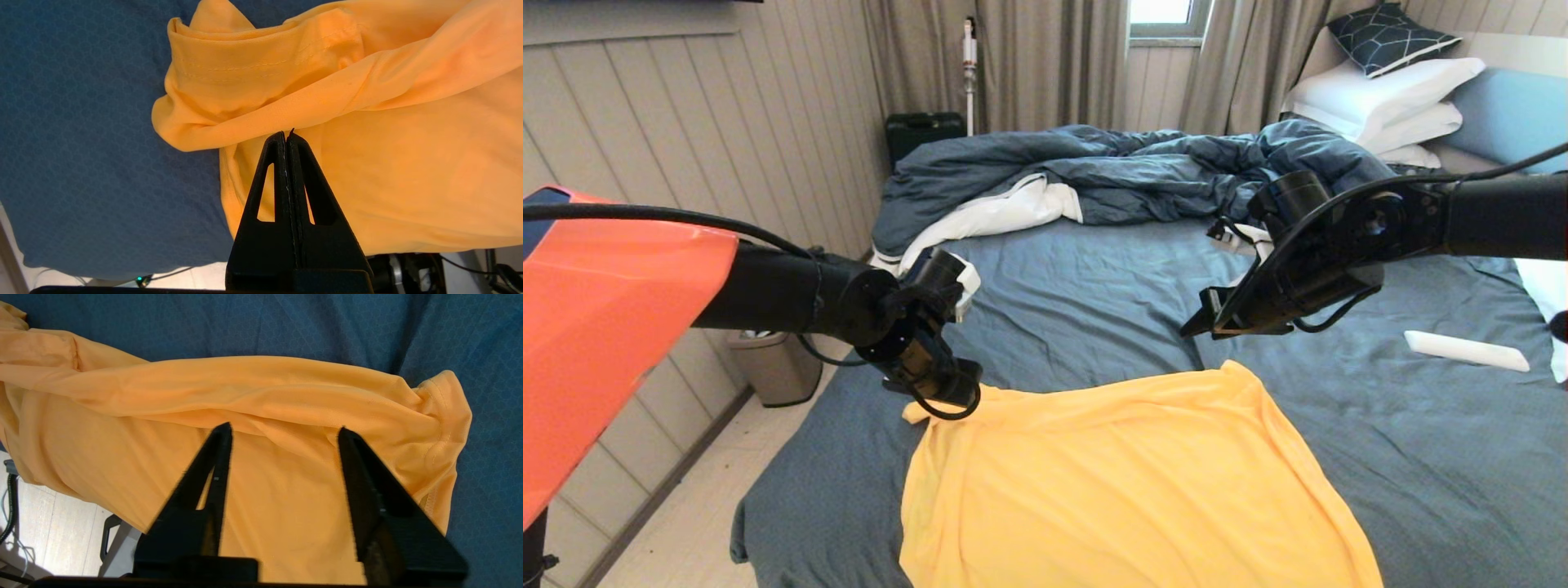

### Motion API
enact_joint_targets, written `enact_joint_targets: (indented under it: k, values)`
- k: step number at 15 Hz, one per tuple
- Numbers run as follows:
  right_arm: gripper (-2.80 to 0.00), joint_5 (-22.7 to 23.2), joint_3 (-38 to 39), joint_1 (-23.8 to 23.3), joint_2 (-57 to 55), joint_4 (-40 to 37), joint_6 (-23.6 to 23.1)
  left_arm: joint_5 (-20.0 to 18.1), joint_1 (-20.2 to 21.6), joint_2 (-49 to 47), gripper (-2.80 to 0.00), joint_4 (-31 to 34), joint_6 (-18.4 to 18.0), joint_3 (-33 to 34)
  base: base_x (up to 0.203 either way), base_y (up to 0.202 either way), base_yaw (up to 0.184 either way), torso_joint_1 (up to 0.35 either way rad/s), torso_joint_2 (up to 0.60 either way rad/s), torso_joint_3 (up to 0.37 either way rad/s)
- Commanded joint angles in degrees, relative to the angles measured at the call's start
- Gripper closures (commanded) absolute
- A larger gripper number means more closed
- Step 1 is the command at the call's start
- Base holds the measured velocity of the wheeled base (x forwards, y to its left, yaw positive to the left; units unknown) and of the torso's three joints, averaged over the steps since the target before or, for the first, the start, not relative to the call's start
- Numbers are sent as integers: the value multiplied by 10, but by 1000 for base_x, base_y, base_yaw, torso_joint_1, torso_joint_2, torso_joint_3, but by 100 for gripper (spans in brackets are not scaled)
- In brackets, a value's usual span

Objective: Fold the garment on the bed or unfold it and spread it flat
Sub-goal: Unford the yellow T-shirt

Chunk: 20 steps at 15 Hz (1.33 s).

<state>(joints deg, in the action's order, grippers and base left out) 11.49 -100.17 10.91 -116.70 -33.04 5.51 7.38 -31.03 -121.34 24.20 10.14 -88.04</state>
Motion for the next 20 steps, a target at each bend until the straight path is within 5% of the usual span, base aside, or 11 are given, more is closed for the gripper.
enact_joint_targets:
  k: [1, 9, 10, 20]
  values:
    - [0, 2, 0, 0, -2, -2, -1, 1, 0, -8, 0, 2, -4, -2, 0, 0, 0, 0, 0, 0]
    - [0, 2, -5, 0, -13, -1, 0, 50, 0, -14, 0, 0, -43, -9, 0, 0, 0, 0, 0, 0]
    - [0, 2, -4, 0, -13, -1, 0, 50, 0, -19, -280, -1, -44, -14, 0, 0, 0, 0, 0, 0]
    - [0, 2, -6, 3, -29, 1, 0, 46, -4, -69, -280, -28, -58, -23, 0, 0, 0, 0, 0, 0]
